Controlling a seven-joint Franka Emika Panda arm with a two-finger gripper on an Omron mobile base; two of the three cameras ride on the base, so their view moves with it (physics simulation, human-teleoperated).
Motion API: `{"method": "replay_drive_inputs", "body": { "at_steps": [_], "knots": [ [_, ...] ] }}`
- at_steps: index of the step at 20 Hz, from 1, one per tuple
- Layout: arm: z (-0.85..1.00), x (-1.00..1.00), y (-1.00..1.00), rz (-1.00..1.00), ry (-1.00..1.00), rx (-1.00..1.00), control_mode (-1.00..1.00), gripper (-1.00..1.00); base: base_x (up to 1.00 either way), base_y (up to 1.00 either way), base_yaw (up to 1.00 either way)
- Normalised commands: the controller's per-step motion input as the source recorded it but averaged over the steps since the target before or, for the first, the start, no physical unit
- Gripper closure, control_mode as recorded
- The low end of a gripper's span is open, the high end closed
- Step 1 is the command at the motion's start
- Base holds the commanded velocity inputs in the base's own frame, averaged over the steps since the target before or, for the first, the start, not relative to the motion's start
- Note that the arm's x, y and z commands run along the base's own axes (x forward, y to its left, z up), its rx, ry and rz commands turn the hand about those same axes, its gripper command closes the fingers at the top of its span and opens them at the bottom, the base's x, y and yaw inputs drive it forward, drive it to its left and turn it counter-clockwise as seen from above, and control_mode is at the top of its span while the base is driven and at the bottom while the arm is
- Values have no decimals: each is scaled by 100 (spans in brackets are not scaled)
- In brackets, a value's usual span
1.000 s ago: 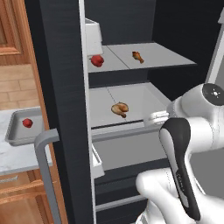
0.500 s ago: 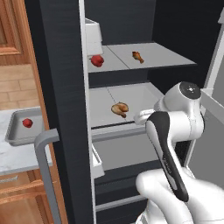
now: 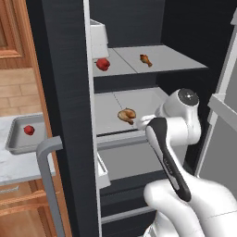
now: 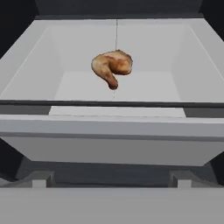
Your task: Place one bell pepper and one chicken drumstick in each tupperware on the nearby counter, to pack two identical lunches.
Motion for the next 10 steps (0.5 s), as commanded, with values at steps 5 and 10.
{"method": "replay_drive_inputs", "body": {
  "at_steps": [5, 10],
  "knots": [
    [-16, 48, 2, 0, 1, 0, -100, -100, 0, 0, 0],
    [-13, 49, 1, 0, 8, 0, -100, -100, 0, 0, 0]
  ]
}}
